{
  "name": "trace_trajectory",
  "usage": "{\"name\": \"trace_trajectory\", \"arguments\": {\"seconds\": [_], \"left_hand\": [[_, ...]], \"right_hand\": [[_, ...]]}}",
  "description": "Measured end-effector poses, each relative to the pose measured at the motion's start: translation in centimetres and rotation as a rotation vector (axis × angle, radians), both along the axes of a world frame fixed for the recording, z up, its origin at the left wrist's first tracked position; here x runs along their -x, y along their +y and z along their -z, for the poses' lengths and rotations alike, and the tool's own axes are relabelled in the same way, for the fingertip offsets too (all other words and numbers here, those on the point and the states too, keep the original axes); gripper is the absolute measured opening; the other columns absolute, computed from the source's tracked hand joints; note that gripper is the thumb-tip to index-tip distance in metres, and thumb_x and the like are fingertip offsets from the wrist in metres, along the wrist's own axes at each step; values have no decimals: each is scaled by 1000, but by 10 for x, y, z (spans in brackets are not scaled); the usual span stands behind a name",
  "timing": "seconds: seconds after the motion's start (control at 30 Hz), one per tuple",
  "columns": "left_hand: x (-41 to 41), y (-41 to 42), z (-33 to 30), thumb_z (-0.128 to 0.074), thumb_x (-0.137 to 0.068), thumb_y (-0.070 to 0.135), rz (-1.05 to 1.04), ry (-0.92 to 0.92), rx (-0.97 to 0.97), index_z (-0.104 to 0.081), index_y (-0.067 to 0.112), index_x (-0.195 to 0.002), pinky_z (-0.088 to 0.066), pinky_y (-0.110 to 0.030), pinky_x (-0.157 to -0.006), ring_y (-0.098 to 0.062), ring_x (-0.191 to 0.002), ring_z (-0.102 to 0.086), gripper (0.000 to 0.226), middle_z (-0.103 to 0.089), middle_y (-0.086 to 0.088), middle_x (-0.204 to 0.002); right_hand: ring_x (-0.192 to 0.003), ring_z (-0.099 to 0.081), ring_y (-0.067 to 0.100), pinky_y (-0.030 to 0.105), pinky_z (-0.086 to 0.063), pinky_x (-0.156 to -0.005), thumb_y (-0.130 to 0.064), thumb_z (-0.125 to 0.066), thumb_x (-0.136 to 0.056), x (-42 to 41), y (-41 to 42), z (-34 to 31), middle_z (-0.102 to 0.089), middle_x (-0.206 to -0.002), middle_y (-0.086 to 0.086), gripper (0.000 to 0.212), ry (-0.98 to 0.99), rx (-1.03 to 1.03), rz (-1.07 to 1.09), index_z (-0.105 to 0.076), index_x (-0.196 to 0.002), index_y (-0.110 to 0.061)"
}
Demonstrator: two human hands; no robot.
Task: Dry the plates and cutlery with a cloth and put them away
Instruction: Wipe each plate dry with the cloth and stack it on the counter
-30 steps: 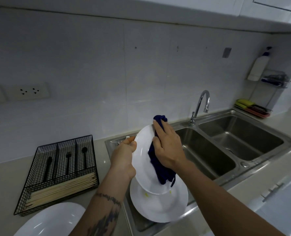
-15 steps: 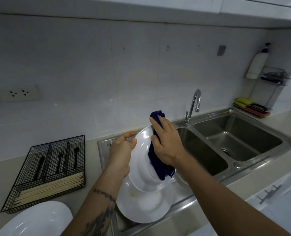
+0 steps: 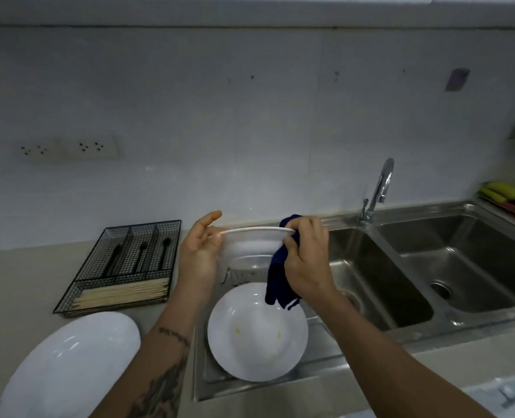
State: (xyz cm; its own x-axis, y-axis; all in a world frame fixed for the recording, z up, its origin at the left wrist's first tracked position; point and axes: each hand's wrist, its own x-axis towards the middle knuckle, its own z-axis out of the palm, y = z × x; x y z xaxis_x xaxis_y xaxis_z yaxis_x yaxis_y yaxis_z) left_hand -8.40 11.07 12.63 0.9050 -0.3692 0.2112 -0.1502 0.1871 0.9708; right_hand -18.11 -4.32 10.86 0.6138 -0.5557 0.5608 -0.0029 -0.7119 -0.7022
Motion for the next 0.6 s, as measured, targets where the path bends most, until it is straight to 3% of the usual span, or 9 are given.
{"name": "trace_trajectory", "arguments": {"seconds": [0.1, 0.13, 0.23, 0.33, 0.37, 0.47, 0.6], "left_hand": [[-3, 6, 16, -56, -96, 10, -157, 178, 104, -70, 33, -106, -47, -36, -96, -17, -110, -62, 29, -66, -3, -121], [-7, 10, 19, -57, -92, 9, -245, 257, 126, -72, 35, -100, -50, -41, -93, -23, -109, -63, 31, -67, -3, -120], [-27, 41, 32, -39, -83, -7, -461, 472, 133, -69, 33, -101, -54, -36, -69, -22, -84, -63, 53, -66, -2, -109], [-46, 86, 53, -33, -79, -11, -492, 558, 87, -66, 36, -101, -57, -51, -85, -32, -101, -63, 61, -61, -8, -123], [-50, 100, 60, -34, -80, -12, -507, 566, 79, -65, 35, -106, -58, -50, -83, -31, -100, -64, 62, -61, -8, -123], [-47, 139, 68, -38, -86, -13, -585, 562, 76, -64, 24, -123, -52, -30, -61, -17, -81, -61, 59, -61, -4, -116], [-39, 202, 84, -42, -88, -9, -677, 452, 31, -65, 14, -127, -44, -17, -64, -15, -90, -61, 51, -64, 0, -116]], "right_hand": [[-97, -40, 15, 26, -36, -83, -7, -47, -91, -3, 27, 16, -41, -100, -16, 18, 9, 76, -52, -52, -94, -25], [-95, -40, 15, 27, -36, -82, -9, -46, -90, -4, 37, 22, -43, -100, -13, 15, 26, 103, -78, -53, -94, -22], [-93, -41, 15, 27, -37, -81, -9, -44, -90, -5, 63, 36, -48, -103, -7, 16, 85, 174, -197, -56, -97, -19], [-105, -43, 13, 24, -39, -90, -10, -44, -92, -7, 76, 51, -49, -118, -6, 24, 185, 216, -335, -57, -110, -19], [-109, -43, 14, 26, -39, -94, -10, -45, -91, -9, 81, 55, -49, -124, -6, 28, 222, 222, -366, -56, -115, -20], [-117, -45, 15, 27, -38, -102, -11, -44, -89, -16, 105, 65, -49, -130, -5, 37, 284, 240, -429, -55, -123, -21], [-112, -45, 8, 11, -29, -98, -16, -44, -87, -30, 148, 66, -49, -123, -6, 36, 272, 109, -437, -57, -121, -22]]}}
